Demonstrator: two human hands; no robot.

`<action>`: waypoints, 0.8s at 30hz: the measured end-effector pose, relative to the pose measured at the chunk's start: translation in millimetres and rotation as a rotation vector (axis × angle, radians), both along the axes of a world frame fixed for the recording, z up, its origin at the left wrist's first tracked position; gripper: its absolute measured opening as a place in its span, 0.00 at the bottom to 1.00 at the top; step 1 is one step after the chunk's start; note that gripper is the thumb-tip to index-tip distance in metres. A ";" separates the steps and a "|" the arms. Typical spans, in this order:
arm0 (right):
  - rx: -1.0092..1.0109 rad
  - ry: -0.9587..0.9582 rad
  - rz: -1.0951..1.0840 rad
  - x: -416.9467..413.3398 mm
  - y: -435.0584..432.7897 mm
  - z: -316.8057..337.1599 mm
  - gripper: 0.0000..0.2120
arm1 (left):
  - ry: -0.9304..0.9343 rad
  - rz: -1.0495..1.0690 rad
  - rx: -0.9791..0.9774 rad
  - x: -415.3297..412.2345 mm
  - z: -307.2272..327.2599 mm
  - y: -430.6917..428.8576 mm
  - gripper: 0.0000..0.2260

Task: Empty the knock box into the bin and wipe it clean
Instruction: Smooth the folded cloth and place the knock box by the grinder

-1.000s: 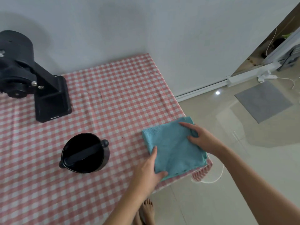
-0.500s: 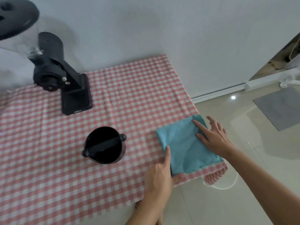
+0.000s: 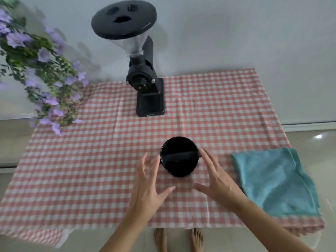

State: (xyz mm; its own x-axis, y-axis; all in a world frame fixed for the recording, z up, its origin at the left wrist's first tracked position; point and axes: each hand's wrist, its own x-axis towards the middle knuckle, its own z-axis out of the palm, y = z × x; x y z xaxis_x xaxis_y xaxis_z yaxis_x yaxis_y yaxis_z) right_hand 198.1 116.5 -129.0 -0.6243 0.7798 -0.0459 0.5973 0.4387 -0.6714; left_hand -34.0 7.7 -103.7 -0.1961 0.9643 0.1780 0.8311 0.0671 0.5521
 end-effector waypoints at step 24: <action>0.103 0.087 -0.014 -140.9 75.9 26.2 0.53 | -0.011 -0.101 -0.008 -114.1 4.9 105.1 0.53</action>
State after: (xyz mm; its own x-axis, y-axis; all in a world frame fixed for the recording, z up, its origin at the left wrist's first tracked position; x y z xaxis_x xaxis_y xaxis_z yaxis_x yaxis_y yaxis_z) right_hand 57.2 192.4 -102.9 -0.6117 0.7861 0.0885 0.5450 0.4999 -0.6731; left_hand -148.1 112.8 -98.8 -0.0992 0.9806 0.1691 0.8279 -0.0129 0.5608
